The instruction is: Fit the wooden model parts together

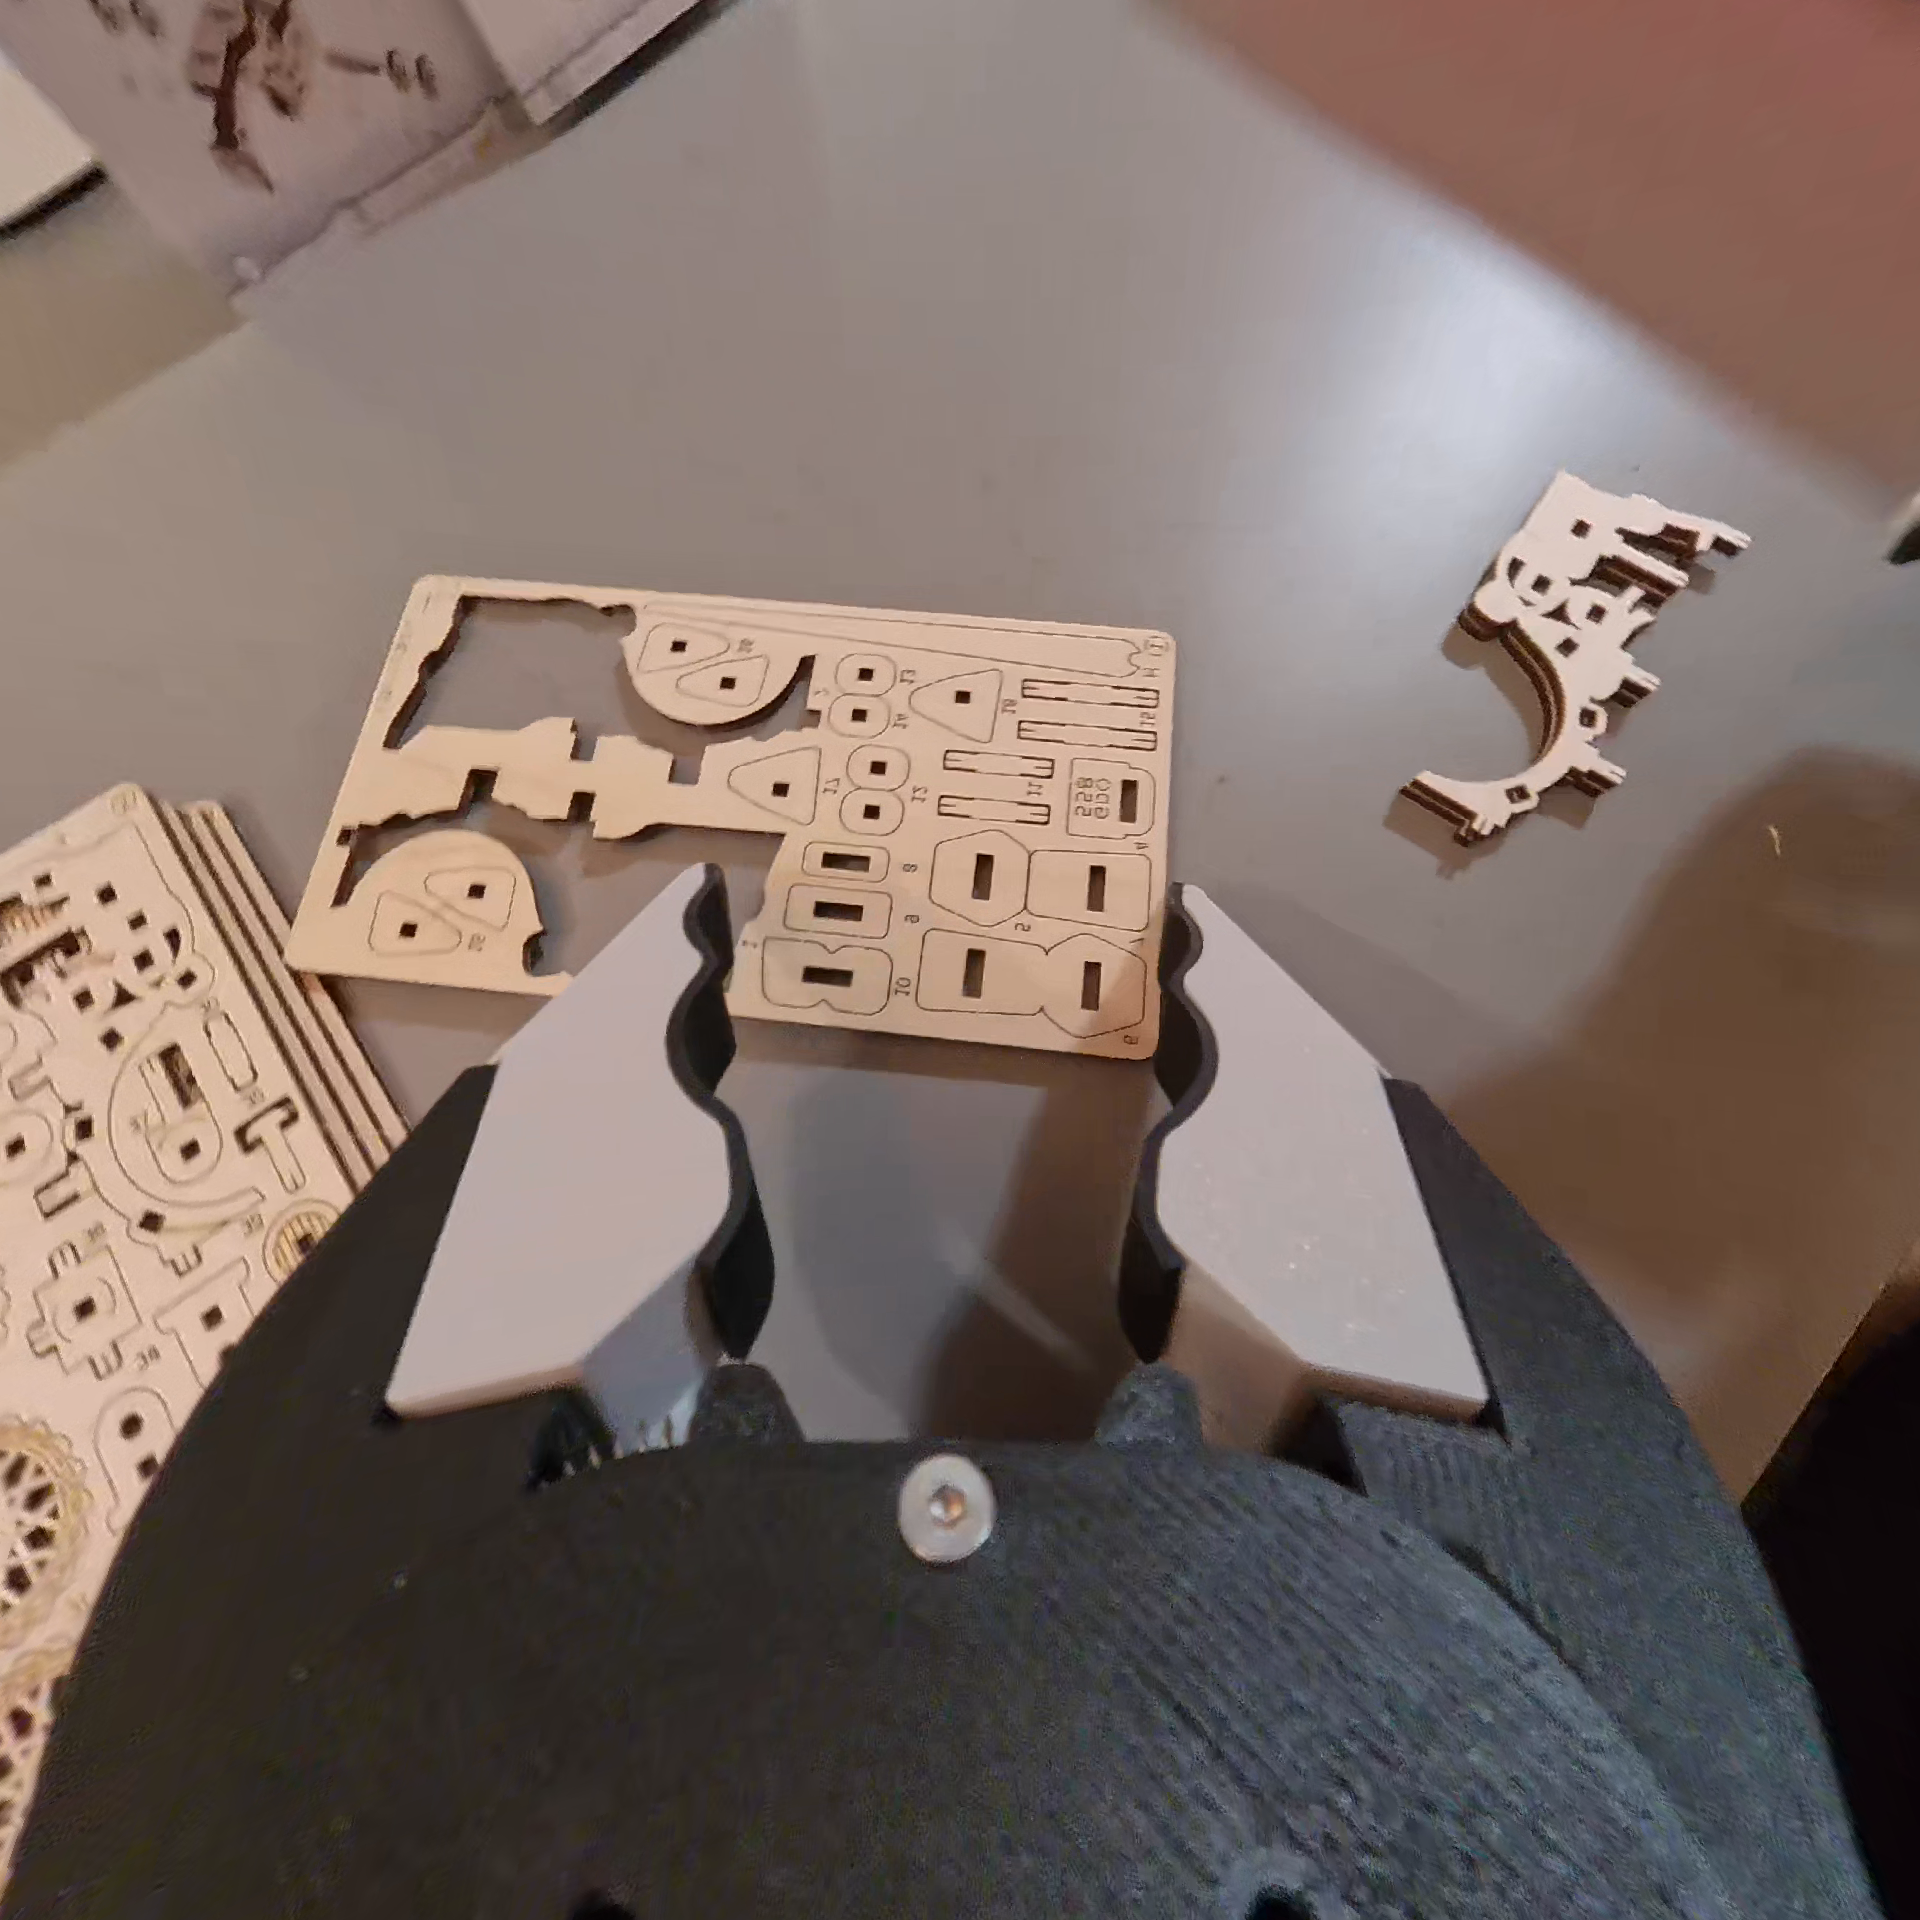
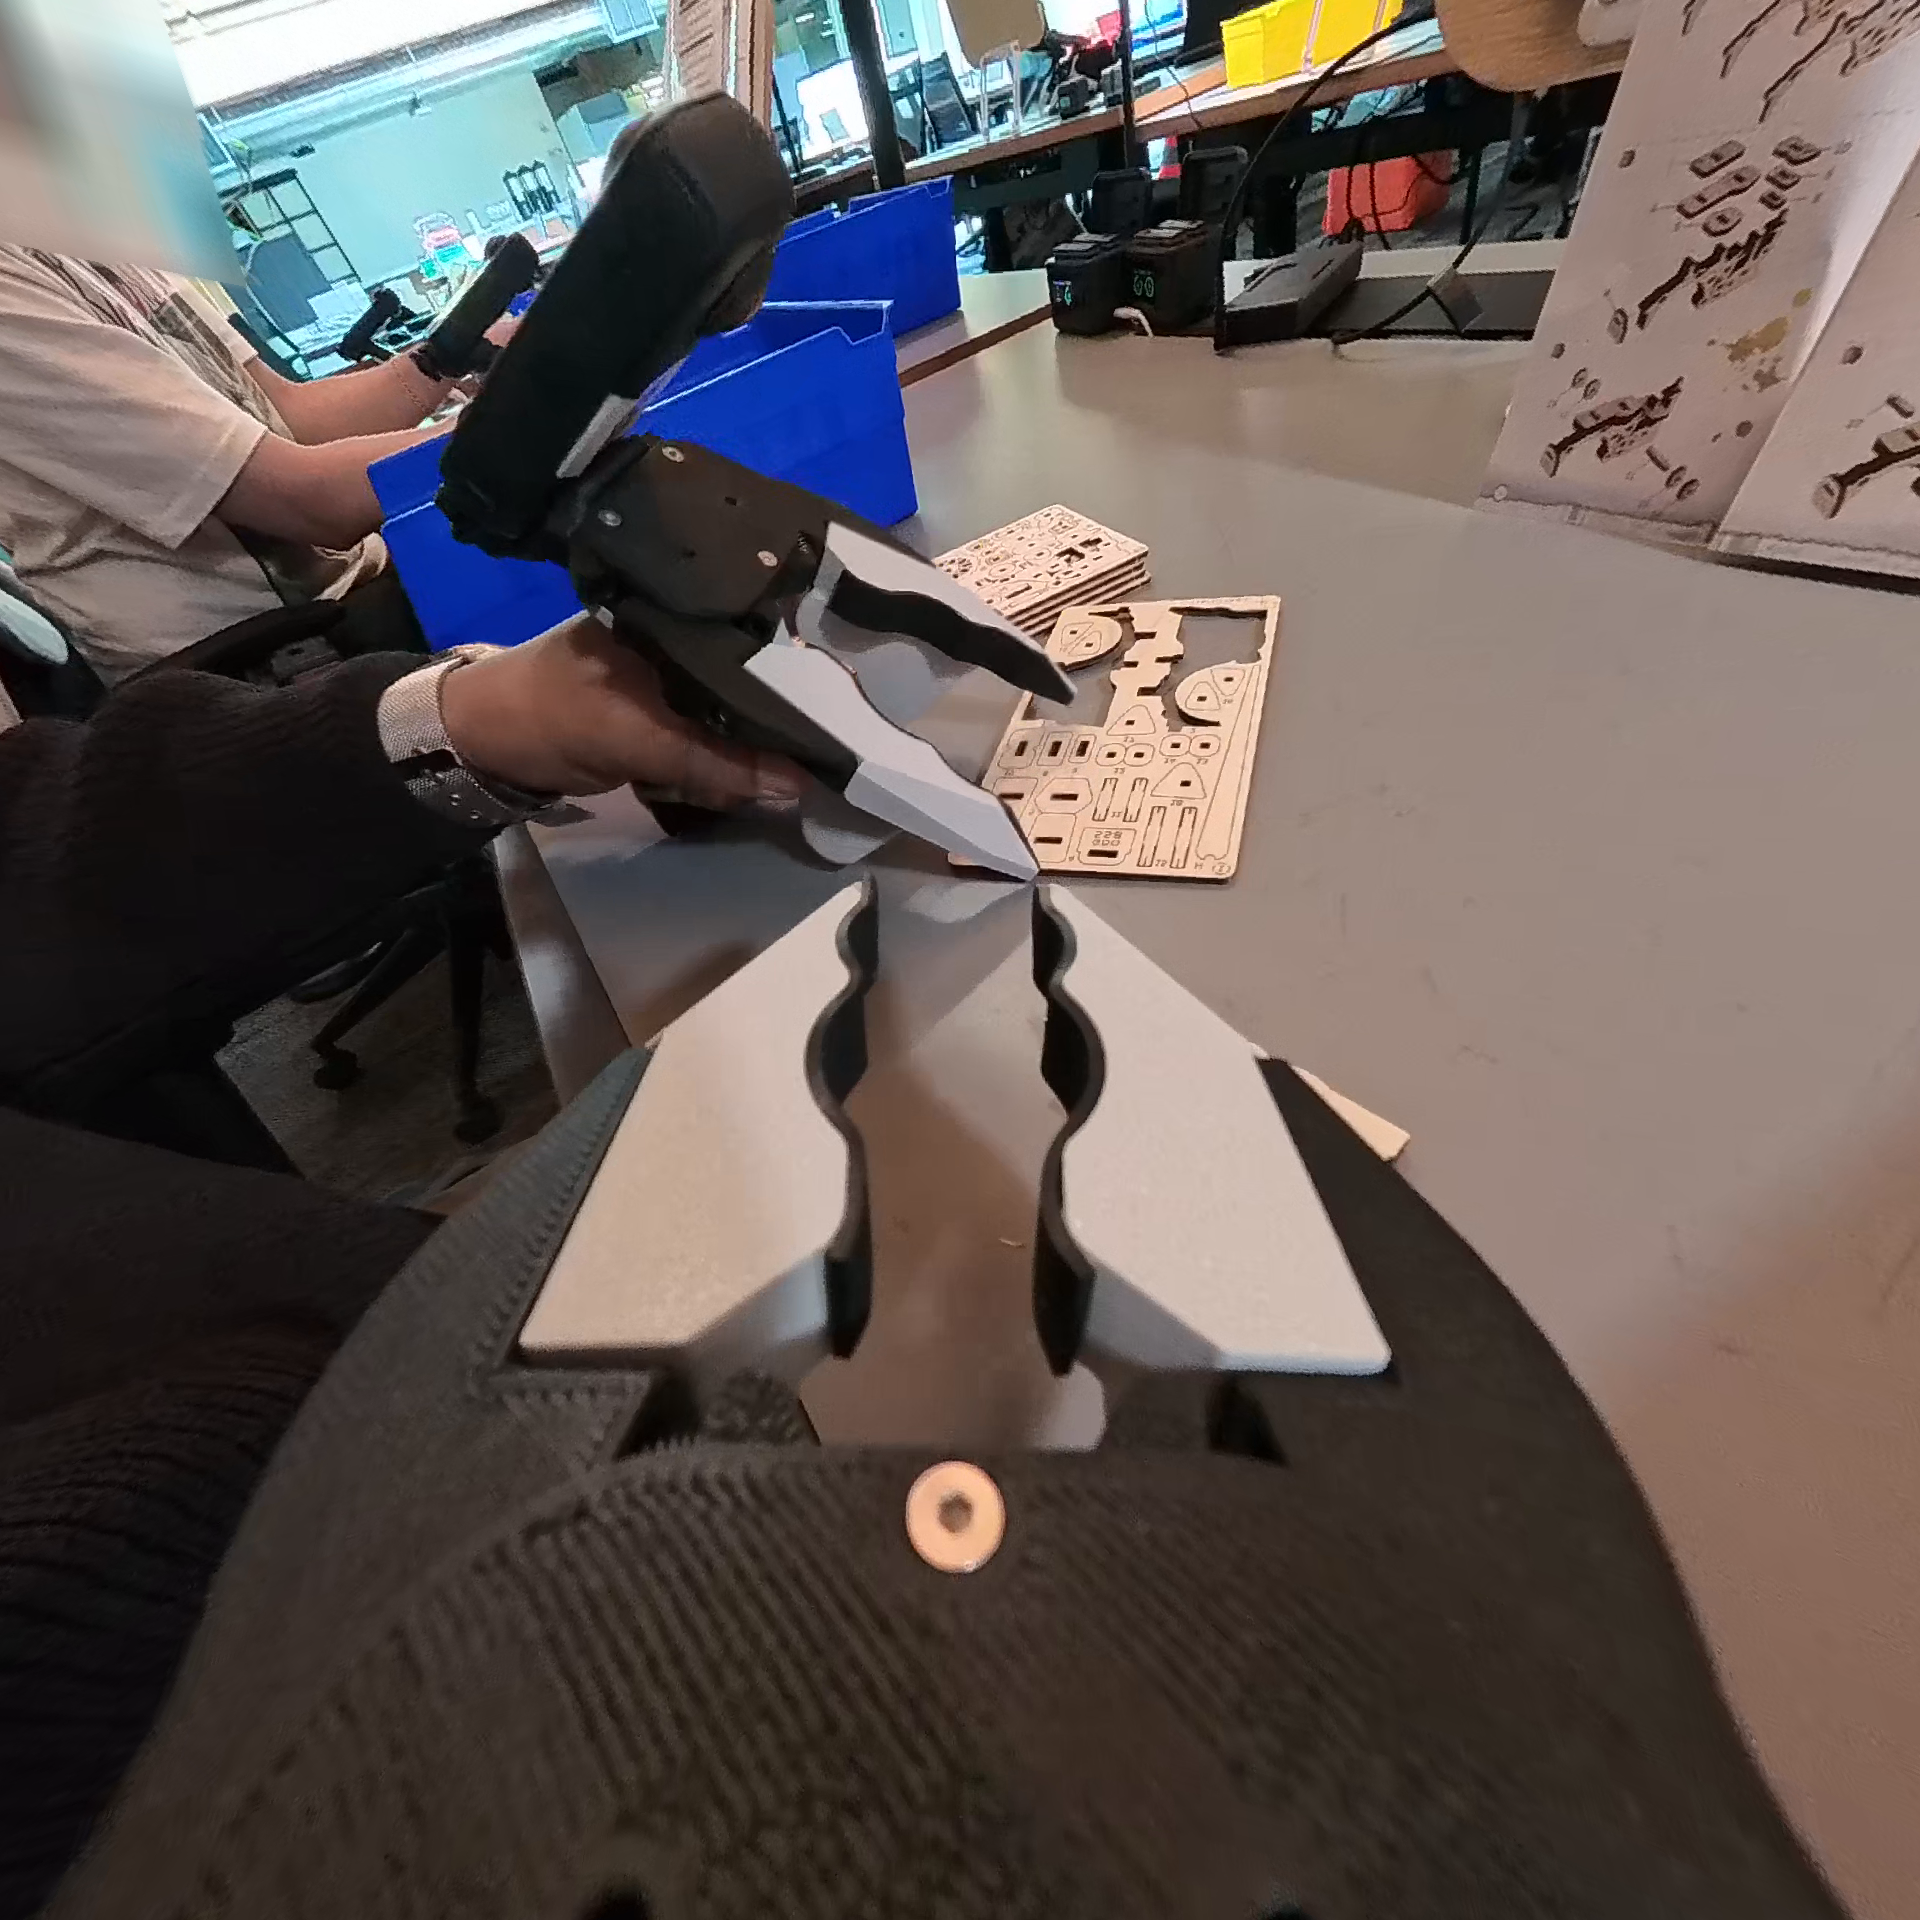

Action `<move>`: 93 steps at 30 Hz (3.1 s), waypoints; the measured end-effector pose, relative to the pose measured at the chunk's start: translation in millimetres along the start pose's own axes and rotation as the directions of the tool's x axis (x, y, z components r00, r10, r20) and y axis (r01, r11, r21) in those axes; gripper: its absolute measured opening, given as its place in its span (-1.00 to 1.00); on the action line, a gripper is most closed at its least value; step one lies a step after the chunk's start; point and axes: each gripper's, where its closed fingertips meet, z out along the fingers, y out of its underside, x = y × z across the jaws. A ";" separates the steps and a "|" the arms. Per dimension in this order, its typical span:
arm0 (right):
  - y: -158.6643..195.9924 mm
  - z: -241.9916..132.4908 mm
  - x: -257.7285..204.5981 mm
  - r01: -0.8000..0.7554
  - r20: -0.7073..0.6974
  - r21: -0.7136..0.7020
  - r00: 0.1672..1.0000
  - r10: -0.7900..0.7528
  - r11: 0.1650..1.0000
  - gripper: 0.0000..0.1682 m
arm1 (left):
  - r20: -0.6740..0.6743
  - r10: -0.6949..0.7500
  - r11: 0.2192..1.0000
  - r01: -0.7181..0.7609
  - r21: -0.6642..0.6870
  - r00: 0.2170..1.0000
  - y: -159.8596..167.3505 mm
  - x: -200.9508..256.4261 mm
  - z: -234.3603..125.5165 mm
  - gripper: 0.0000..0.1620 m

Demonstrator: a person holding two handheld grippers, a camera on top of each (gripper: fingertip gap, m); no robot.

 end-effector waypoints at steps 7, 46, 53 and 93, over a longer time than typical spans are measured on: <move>0.4 -0.1 1.8 -0.020 0.002 -0.002 1.000 0.020 1.000 -0.66 | -0.043 -0.064 0.997 0.063 -0.038 0.997 5.9 0.9 2.5 0.01; 1.3 0.0 3.8 -0.031 -0.002 -0.008 1.000 0.031 0.999 -0.66 | -0.138 -0.217 0.976 0.213 -0.046 0.966 6.8 0.0 -24.4 0.10; 0.9 -0.3 5.0 -0.045 0.000 -0.005 0.999 0.045 0.999 -0.66 | -0.054 -0.076 0.992 0.069 -0.108 0.996 21.0 0.8 -13.2 0.11; 1.4 -0.4 4.2 -0.041 0.000 -0.008 0.999 0.041 0.999 -0.66 | 0.225 -0.373 0.927 0.353 0.124 0.900 5.1 -104.7 -71.4 0.04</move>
